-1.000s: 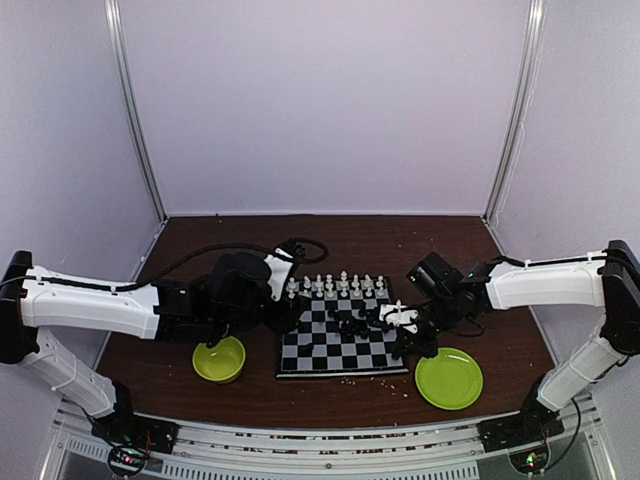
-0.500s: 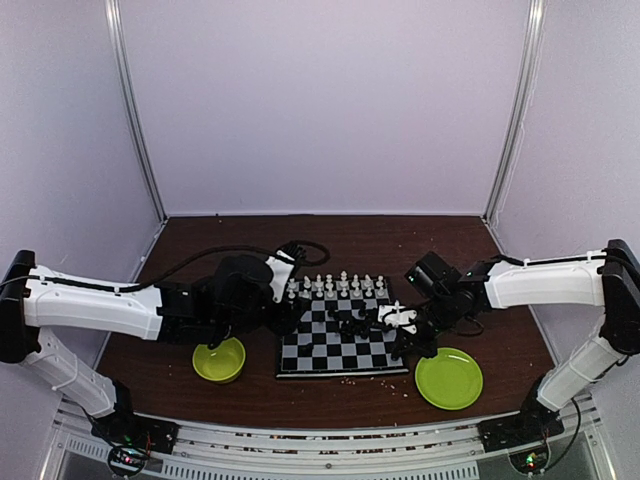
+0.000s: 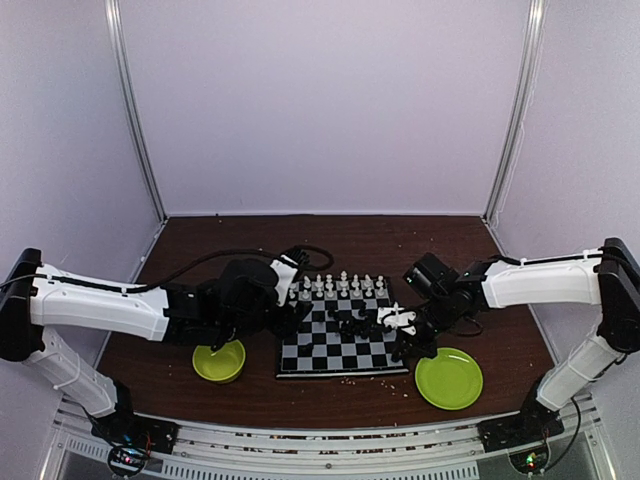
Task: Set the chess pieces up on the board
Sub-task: Place the rook at a8.
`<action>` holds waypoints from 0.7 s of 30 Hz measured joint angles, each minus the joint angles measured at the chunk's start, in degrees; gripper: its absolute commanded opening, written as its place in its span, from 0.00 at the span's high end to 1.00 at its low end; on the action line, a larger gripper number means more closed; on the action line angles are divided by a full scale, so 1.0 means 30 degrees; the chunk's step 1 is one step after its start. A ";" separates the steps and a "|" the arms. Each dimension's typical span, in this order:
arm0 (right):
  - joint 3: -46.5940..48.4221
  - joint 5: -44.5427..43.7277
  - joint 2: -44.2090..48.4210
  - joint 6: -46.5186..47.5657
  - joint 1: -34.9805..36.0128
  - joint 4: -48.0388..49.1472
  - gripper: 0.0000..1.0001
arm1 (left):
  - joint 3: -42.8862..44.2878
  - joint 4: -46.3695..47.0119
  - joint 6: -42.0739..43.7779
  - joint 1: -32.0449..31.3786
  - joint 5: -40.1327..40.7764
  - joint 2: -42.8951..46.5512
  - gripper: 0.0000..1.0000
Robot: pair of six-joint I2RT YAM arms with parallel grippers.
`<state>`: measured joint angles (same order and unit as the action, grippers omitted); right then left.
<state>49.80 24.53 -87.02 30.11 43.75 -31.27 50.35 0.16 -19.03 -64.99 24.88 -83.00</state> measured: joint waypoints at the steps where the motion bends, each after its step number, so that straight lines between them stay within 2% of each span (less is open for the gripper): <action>1: 0.0000 0.0015 0.0000 -0.0022 0.0000 -0.0029 0.77 | 0.0000 0.0000 0.0000 0.0000 0.0000 0.0000 0.41; 6: 0.0160 0.0058 0.0539 -0.0313 -0.0015 -0.0321 0.69 | 0.0255 -0.0299 0.0080 0.0000 -0.0015 -0.0197 0.39; 11: 0.0357 0.0874 0.3184 -0.0525 -0.0984 -0.1166 0.68 | 0.2288 -0.1472 0.0583 0.0051 -0.0772 -0.1297 0.41; 14: 0.0459 0.1486 0.5370 -0.0685 -0.2907 -0.1559 0.69 | 0.5238 -0.3016 0.1129 0.0226 -0.2040 -0.3177 0.46; 21: -0.0503 0.2251 1.0404 -0.3067 -0.9231 -0.0481 0.64 | 1.3369 -0.7759 0.2397 0.0860 -0.6076 -0.9100 0.68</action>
<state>48.29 31.29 -55.81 20.91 16.05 -32.71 90.45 -23.11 -11.84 -62.41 6.66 -110.30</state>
